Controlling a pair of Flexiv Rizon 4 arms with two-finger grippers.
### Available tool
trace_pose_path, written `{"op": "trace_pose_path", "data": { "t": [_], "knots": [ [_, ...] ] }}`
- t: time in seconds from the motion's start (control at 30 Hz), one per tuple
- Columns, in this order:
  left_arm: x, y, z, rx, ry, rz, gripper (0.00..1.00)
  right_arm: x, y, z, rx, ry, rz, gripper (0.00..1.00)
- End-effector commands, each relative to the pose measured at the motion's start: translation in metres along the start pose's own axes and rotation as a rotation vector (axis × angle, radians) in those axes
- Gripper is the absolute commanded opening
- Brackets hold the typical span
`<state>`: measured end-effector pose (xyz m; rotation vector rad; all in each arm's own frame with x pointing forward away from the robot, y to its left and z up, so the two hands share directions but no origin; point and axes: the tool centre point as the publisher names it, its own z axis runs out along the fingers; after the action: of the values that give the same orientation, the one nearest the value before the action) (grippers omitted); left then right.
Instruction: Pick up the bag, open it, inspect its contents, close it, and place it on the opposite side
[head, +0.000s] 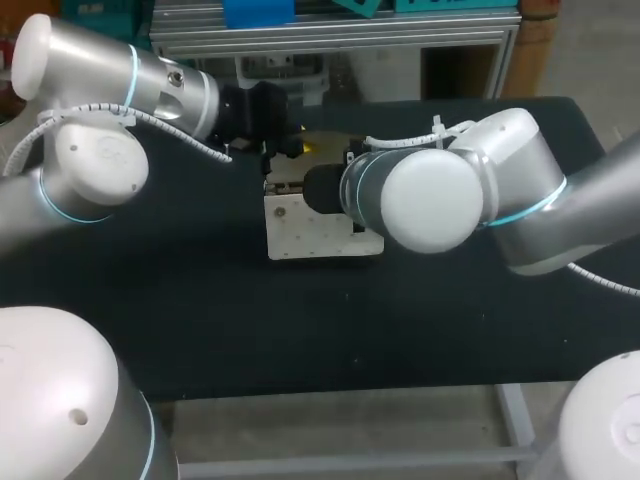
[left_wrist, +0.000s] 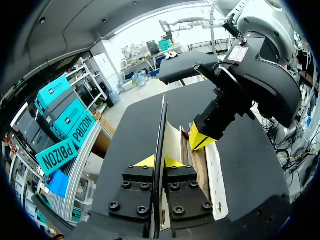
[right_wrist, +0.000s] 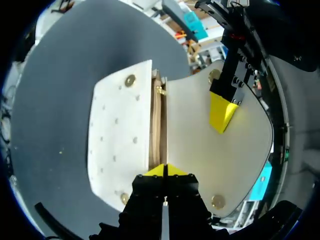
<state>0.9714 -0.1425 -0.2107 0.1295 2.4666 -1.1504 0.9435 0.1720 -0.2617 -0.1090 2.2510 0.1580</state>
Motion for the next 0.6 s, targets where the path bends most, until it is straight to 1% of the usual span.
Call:
{"op": "trace_pose_path", "data": {
  "t": [0.03, 0.13, 0.17, 0.2, 0.33, 0.43, 0.6],
  "knots": [
    [0.0, -0.002, -0.004, 0.004, 0.002, 0.004, 0.0, -0.003, 0.001, 0.008, 0.003, -0.003, 0.0, 0.0],
    [0.001, -0.002, -0.004, 0.005, 0.001, 0.006, 0.0, -0.004, 0.003, 0.013, 0.007, 0.007, -0.006, 0.0],
    [0.001, -0.002, -0.005, 0.007, 0.001, 0.006, 0.0, -0.003, 0.004, 0.017, 0.03, 0.015, -0.013, 0.0],
    [0.0, -0.001, -0.005, 0.008, 0.001, 0.006, 0.0, -0.003, 0.004, 0.019, 0.034, 0.021, -0.013, 0.0],
    [0.0, -0.001, -0.007, 0.016, -0.002, 0.003, 0.0, 0.007, 0.003, 0.031, 0.043, 0.069, -0.015, 0.0],
    [-0.001, -0.002, -0.009, 0.021, -0.008, 0.005, 0.0, 0.014, 0.0, 0.034, 0.044, 0.087, -0.01, 0.0],
    [0.0, -0.002, -0.011, 0.027, -0.014, 0.008, 0.0, 0.022, -0.001, 0.033, 0.046, 0.102, -0.016, 0.0]
  ]
}}
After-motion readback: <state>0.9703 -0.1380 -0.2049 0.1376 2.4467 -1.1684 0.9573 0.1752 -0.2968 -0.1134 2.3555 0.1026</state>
